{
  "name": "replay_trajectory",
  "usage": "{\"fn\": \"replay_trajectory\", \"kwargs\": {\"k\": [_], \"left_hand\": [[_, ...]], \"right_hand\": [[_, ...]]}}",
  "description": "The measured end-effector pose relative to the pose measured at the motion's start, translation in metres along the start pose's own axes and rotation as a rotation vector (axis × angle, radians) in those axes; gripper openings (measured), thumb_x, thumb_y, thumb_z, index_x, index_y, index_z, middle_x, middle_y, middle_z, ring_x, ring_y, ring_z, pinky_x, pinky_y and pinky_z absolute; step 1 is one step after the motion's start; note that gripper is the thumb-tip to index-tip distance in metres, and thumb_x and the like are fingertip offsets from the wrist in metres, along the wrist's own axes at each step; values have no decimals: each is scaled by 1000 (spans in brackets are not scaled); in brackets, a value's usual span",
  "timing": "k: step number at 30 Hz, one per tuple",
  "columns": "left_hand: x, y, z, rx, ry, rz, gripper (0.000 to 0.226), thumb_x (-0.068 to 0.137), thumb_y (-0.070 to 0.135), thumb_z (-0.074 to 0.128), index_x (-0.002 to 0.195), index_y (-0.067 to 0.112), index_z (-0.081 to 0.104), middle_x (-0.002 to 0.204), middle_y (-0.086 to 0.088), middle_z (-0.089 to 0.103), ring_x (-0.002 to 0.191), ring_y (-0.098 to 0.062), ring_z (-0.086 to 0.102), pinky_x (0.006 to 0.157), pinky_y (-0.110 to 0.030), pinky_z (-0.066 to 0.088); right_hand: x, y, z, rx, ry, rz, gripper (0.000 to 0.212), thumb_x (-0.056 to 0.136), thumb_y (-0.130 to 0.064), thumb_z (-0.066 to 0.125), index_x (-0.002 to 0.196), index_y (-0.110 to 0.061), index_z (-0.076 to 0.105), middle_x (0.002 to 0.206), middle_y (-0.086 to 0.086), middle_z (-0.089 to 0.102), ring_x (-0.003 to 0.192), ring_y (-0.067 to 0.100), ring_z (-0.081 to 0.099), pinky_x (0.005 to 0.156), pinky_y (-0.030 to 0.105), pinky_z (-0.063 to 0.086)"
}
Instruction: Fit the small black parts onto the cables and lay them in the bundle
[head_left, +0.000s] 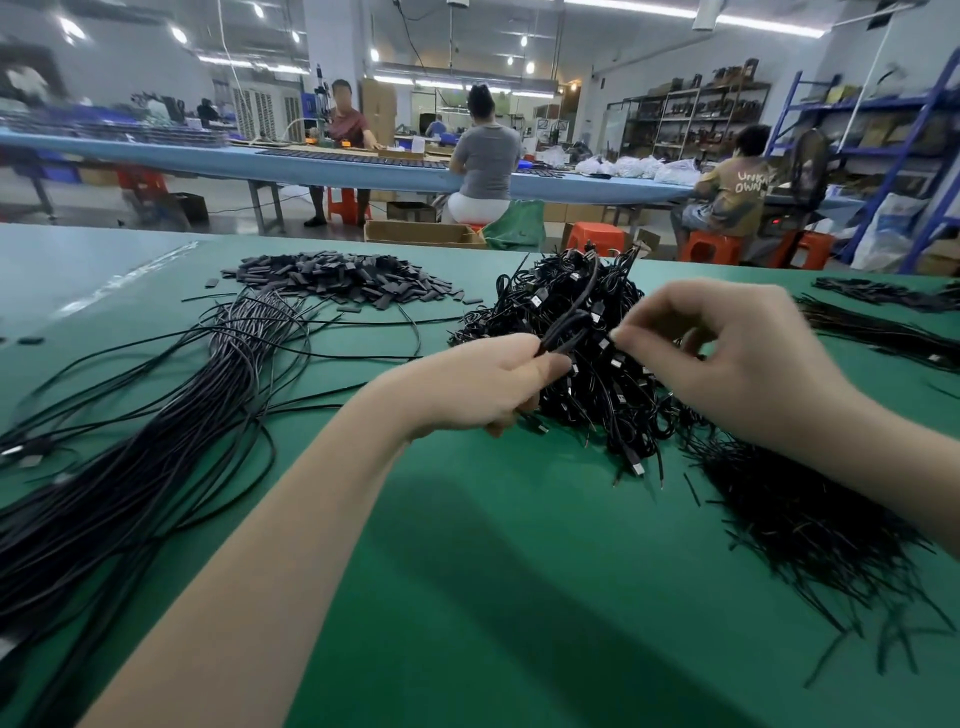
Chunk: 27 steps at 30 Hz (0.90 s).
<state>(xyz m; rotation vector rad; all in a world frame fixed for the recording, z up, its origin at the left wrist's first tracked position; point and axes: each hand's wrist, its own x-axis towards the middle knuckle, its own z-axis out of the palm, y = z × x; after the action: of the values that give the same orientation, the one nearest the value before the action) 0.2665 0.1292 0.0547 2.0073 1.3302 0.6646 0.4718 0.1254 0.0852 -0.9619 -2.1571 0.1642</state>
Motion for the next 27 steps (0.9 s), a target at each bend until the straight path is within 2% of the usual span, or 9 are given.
{"fn": "replay_trajectory", "kwargs": {"k": [6,9,12,15,18,20,22,25,27], "left_hand": [[4,4,11,316,20,11,37,100,45,38,73,21,33,71,-1,48,56,-13,44,52,-29,35],[3,7,17,470,64,25,38,102,42,35,72,19,28,69,0,40,59,-16,40,56,-34,26],[1,12,28,738,115,27,30,102,43,30,83,20,28,69,5,34,69,-25,42,62,-34,31],[-4,21,34,772,67,82,25,102,44,31,86,25,29,71,8,38,74,-24,45,63,-34,34],[-10,27,18,491,-72,172,28,101,41,38,77,27,38,71,10,45,65,-9,47,58,-24,37],[-13,24,1,195,-104,207,18,101,35,40,89,27,50,70,13,48,58,-2,45,56,-16,39],[-13,16,-10,-158,-50,171,19,102,31,39,98,17,52,64,17,50,55,-1,41,56,-14,39],[-2,6,-8,-519,152,48,25,103,31,37,87,18,49,57,14,45,47,-2,31,51,-15,34],[5,3,-2,-630,258,-22,30,104,33,36,81,18,47,56,11,40,42,-3,28,48,-15,31]], "right_hand": [[9,-5,18,64,-21,48,8,85,-24,69,77,-24,69,62,-13,62,55,0,54,52,10,40],[15,-8,12,-143,-76,-91,8,84,-30,66,80,-24,70,70,-15,63,63,2,56,58,16,44],[37,-5,-7,-293,-354,-152,13,80,-44,60,79,-35,69,74,-19,65,73,0,59,67,19,49],[62,14,-20,-11,-854,119,10,80,-45,68,80,-35,70,81,-14,70,74,1,63,67,12,48],[60,37,-5,589,-1016,395,6,80,-26,66,79,-22,69,79,1,66,72,13,59,65,21,46],[51,41,13,969,-899,496,8,79,-14,64,78,-21,69,77,2,64,72,14,58,67,24,45],[44,34,37,1215,-665,535,10,77,-14,64,80,-22,68,76,-2,67,71,12,63,65,24,47],[40,9,74,1233,-50,610,8,84,-11,63,82,-18,59,66,-7,66,59,7,60,53,19,43],[38,-6,93,1127,231,632,10,89,-13,63,80,-17,61,64,-6,63,54,5,55,52,19,39]]}}
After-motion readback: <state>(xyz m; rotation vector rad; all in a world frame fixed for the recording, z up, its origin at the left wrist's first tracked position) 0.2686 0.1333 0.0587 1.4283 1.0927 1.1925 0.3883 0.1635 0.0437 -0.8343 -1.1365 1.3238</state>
